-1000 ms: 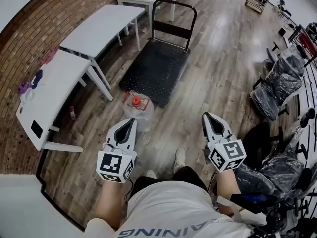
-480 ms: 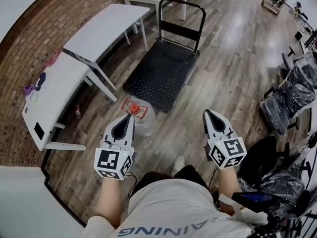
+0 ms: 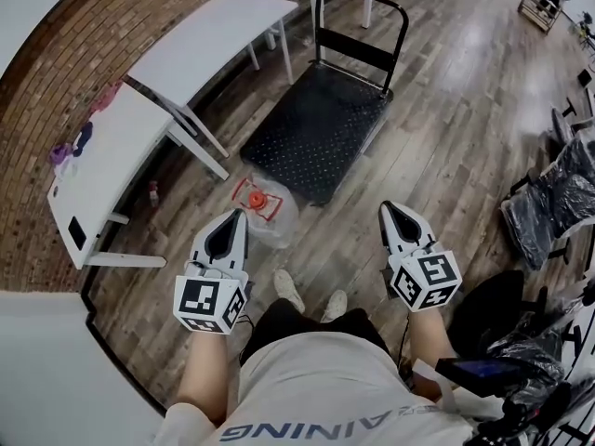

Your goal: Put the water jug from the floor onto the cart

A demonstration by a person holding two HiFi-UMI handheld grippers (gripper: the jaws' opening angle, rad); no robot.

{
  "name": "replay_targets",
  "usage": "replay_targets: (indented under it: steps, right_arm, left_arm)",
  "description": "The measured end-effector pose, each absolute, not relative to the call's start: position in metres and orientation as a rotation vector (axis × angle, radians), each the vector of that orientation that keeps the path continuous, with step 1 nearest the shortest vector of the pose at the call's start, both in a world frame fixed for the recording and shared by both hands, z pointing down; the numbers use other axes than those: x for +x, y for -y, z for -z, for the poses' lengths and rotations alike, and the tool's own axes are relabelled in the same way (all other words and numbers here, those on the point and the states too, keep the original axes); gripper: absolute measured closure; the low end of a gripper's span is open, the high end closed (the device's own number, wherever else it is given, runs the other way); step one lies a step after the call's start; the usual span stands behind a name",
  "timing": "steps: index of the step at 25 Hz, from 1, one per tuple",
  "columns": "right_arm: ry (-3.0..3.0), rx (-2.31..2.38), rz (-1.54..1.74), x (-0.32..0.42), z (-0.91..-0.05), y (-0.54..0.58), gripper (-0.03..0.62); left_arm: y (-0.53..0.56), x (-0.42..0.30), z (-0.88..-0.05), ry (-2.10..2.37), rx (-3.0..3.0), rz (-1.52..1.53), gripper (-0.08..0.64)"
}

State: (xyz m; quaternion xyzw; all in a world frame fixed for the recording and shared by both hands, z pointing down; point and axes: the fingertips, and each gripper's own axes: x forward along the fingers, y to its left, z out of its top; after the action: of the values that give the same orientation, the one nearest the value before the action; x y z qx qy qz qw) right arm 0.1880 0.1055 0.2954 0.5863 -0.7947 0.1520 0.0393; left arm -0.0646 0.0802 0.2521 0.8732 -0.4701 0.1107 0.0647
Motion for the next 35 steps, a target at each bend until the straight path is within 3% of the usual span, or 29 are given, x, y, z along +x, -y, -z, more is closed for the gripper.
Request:
replay_targets:
  steps: [11,25,35]
  right_arm:
    - [2.346,1.836,-0.426,0.177,-0.289,-0.033,0.588]
    - [2.315,1.701,-0.379,0.053,-0.297,0.049,0.588]
    - [2.301,1.578,-0.375,0.025,-0.319,0.076,0.588]
  left_arm:
    - [0.012,-0.089,-0.254,1.388,2.659,-0.271,0.56]
    - [0.093,-0.196,-0.278,1.315,2.668,-0.187,0.56]
    - [0.1,-0.223,-0.326,1.342,2.578,-0.199,0.558]
